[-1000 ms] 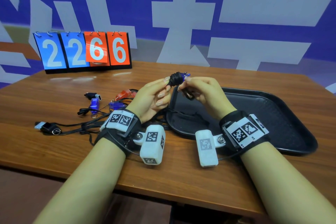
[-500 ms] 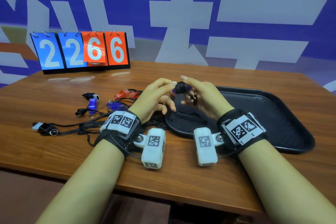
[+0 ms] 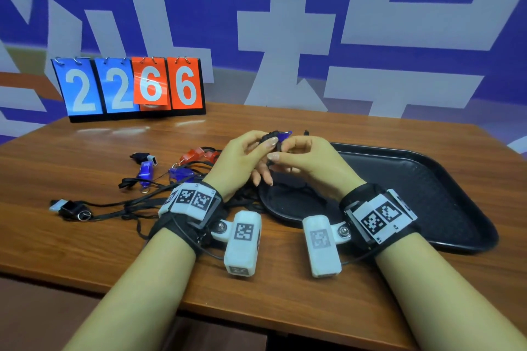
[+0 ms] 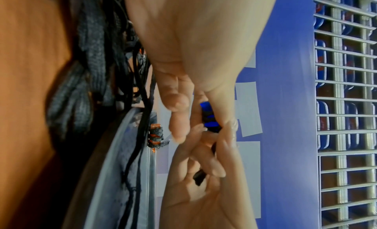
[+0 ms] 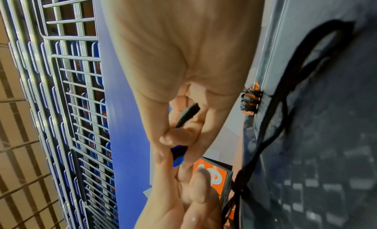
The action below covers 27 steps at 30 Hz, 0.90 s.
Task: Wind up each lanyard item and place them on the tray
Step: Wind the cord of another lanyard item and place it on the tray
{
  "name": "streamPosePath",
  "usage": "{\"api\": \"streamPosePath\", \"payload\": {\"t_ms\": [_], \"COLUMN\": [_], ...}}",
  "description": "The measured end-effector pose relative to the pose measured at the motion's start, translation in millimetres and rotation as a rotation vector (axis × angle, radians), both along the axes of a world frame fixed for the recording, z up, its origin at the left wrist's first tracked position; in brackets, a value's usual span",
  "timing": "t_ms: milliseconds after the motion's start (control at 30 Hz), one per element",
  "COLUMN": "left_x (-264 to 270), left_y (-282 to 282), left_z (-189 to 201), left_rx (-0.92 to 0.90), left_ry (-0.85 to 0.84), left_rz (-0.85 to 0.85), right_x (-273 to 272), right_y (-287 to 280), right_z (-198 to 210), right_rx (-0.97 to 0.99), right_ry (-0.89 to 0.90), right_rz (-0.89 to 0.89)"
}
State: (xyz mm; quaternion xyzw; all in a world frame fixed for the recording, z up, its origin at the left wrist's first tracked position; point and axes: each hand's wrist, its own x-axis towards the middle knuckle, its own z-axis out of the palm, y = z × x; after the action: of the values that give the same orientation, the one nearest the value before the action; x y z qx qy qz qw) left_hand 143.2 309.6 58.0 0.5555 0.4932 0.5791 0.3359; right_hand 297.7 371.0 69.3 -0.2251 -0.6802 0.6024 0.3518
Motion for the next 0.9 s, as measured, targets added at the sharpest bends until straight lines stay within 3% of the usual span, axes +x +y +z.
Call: {"api": "streamPosePath", "payload": {"t_ms": [433, 900], "left_x": [-0.3, 1.9], "left_y": [1.2, -1.1], "left_z": [-0.7, 1.2], "left_rx": [-0.126, -0.027], "left_ry": [-0.139, -0.297], "left_rz": [-0.046, -0.219], "right_x": [-3.3, -2.6], "right_y": [-7.5, -4.4], "right_z": [4.3, 2.3], "right_rx": [0.093, 0.032], "right_ry": [0.104, 0.238], "right_rz": [-0.034, -0.014]}}
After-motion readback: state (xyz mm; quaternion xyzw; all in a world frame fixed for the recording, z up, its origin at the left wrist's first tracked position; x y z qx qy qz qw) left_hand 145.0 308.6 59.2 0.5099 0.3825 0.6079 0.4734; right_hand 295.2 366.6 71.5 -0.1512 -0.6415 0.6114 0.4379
